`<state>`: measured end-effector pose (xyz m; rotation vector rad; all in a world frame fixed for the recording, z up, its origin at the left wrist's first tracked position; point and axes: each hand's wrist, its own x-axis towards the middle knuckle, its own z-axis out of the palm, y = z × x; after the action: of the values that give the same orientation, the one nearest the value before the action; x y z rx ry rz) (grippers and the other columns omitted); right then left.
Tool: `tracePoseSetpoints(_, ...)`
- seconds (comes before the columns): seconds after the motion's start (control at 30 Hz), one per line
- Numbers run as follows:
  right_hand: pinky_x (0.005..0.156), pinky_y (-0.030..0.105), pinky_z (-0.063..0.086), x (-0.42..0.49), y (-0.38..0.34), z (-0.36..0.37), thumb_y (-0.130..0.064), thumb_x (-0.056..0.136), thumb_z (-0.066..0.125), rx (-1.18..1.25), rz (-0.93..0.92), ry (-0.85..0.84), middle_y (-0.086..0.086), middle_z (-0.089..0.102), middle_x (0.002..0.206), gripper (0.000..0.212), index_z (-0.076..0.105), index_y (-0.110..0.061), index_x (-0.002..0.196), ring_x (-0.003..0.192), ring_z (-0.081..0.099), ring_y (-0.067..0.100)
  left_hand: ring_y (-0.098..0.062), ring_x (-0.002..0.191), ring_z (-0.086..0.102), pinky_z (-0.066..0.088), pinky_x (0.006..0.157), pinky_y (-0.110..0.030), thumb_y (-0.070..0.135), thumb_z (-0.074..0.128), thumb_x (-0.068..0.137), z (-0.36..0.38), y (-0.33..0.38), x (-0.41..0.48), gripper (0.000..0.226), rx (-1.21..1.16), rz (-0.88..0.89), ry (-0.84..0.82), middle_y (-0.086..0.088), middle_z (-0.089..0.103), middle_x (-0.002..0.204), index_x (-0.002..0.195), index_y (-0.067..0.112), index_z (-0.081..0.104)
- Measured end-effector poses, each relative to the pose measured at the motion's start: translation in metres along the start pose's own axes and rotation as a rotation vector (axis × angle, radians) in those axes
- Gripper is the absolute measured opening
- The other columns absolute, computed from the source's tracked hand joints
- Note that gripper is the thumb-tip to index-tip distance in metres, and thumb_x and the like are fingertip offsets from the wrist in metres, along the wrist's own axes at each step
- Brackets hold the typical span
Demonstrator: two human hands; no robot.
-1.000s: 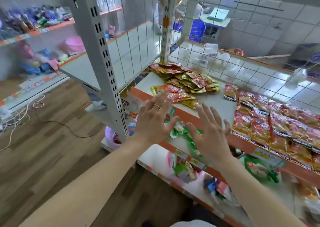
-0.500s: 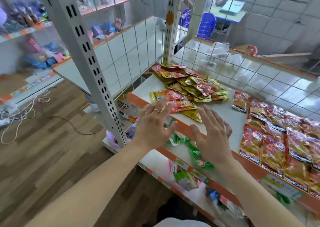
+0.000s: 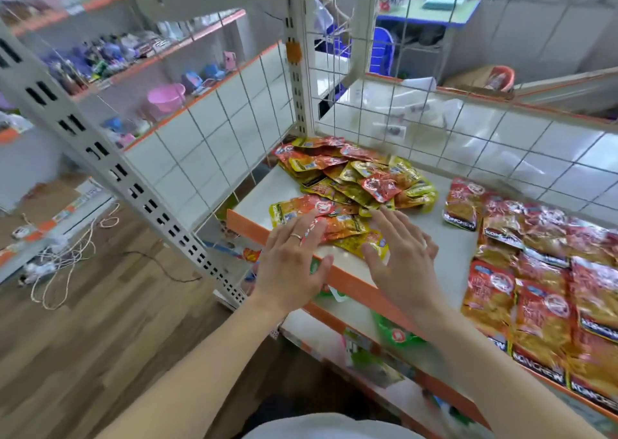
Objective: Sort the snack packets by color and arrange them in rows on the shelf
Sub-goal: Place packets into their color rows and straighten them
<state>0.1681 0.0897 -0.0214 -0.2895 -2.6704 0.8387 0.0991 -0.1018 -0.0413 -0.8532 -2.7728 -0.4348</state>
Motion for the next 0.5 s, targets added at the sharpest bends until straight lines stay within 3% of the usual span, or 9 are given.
tracePoseSetpoints(0.2,0.114,0.046,0.013,0.016,0.013,-0.011,-0.034,0.097,0.061,0.000,0.045,-0.031,-0.008,0.040,0.156,0.060,0.039,-0.030,0.152,0.147,0.027,0.015,-0.021,0.143,0.036,0.029,0.117,-0.043,0.053,0.047,0.094,-0.004,0.006,0.033,0.061,0.012,0.013,0.006,0.001,0.042,0.156,0.147,0.022,0.046)
tracePoseSetpoints(0.5,0.097,0.048,0.040,0.030,0.028,-0.007,-0.031,0.090,0.070,-0.028,0.122,-0.005,0.001,0.064,0.129,0.045,0.061,-0.019,0.133,0.124,0.054,0.027,-0.022,0.139,0.043,0.029,0.117,-0.043,0.054,0.046,0.092,0.018,0.012,0.068,0.059,0.003,0.112,-0.070,0.001,0.049,0.150,0.138,0.020,0.057)
